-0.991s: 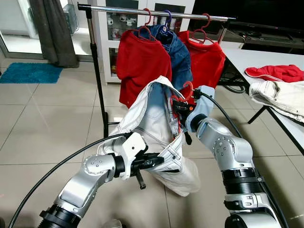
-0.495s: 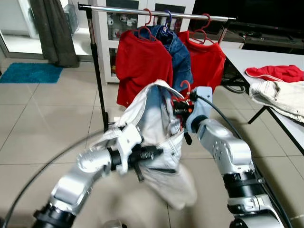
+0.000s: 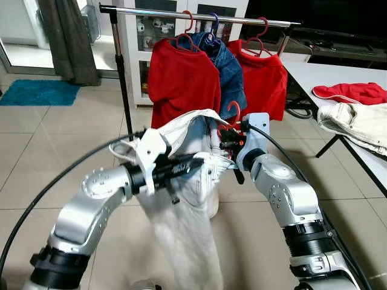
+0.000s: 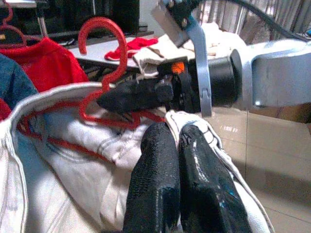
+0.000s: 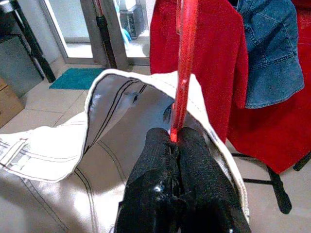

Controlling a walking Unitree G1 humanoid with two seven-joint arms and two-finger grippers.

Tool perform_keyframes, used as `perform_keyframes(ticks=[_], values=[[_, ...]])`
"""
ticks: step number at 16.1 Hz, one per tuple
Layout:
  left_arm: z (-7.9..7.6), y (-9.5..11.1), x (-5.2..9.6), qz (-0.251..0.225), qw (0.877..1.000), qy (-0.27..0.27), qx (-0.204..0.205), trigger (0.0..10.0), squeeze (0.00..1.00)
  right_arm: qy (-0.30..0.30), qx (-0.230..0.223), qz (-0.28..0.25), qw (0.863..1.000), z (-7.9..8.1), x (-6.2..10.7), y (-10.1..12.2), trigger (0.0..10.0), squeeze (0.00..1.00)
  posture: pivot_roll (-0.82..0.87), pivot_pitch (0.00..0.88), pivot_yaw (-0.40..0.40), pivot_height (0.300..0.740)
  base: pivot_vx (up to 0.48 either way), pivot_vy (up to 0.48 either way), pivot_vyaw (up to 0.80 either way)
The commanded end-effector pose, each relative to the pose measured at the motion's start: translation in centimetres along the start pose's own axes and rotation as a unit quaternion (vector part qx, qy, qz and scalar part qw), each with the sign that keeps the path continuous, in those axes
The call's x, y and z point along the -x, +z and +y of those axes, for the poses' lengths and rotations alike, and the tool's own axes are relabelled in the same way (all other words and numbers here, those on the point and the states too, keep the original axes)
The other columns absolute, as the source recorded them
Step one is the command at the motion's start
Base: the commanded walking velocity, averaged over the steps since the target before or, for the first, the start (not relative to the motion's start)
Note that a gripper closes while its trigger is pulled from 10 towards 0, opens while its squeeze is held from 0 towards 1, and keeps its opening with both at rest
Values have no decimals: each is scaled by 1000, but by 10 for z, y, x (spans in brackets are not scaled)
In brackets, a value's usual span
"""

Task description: Hang hanger

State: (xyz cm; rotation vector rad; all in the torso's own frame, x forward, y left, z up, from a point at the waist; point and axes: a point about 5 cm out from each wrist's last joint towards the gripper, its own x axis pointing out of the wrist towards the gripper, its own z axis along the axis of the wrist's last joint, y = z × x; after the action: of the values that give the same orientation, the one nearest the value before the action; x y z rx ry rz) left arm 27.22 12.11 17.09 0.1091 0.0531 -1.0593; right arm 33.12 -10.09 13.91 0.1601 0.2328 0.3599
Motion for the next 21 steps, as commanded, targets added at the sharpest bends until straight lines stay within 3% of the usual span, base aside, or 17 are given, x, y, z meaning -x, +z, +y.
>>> perform_keyframes(ticks=[1, 3, 5, 7, 9, 11, 14, 17, 18, 19, 20, 21], values=[[5, 21, 3, -40, 999, 16, -28, 0, 0, -20, 5, 10, 1000, -10, 4, -7, 10000, 0, 108, 0, -103, 740, 0, 0, 0], [11, 11, 5, -27, 998, 48, -20, 0, 0, -20, 3, 6, 1000, -11, 4, -5, 10000, 0, 105, 0, -100, 740, 0, 0, 0], [30, -1, 9, -11, 990, 142, 10, 0, 0, -19, 2, 2, 1000, -12, 5, -3, 10000, 0, 105, 0, -101, 740, 0, 0, 0], [42, -35, 19, 83, 974, 209, 32, 0, 0, -10, 2, -4, 1000, -9, 4, 1, 10000, 0, 106, 0, -102, 740, 0, 0, 0], [38, -57, 22, 138, 966, 215, 39, 0, 0, -4, 3, -10, 1000, -7, 4, 5, 10000, 0, 107, 0, -104, 740, 0, 0, 0], [24, -90, 16, 194, 952, 225, 78, 0, 0, 6, 4, -18, 1000, -5, 3, 11, 10000, 0, 107, 0, -104, 740, 0, 0, 0], [14, -117, 4, 213, 940, 244, 111, 0, 0, 24, 2, -26, 999, 2, 2, 15, 10000, 0, 102, 0, -100, 740, 0, 0, 0], [13, -127, 3, 222, 935, 256, 104, 0, 0, 33, -1, -28, 999, 4, 4, 17, 10000, 0, 99, 0, -97, 740, 0, 0, 0], [14, -127, 2, 216, 937, 255, 97, 1725, 0, 40, -8, -30, 999, 6, 5, 19, 10000, 0, 99, 0, -97, 740, 0, 0, 0], [14, -129, 0, 215, 938, 254, 93, 4196, 0, 48, -18, -30, 998, 8, 5, 21, 10000, 0, 100, 0, -97, 740, 0, 0, 0], [14, -130, 0, 216, 938, 253, 93, 4510, 0, 54, -23, -30, 998, 9, 5, 22, 10000, 0, 100, 0, -96, 740, 0, 0, 0], [14, -131, 0, 218, 939, 252, 86, 9569, 0, 61, -28, -32, 997, 11, 5, 24, 10000, 0, 99, 0, -94, 740, 0, 0, 0]])
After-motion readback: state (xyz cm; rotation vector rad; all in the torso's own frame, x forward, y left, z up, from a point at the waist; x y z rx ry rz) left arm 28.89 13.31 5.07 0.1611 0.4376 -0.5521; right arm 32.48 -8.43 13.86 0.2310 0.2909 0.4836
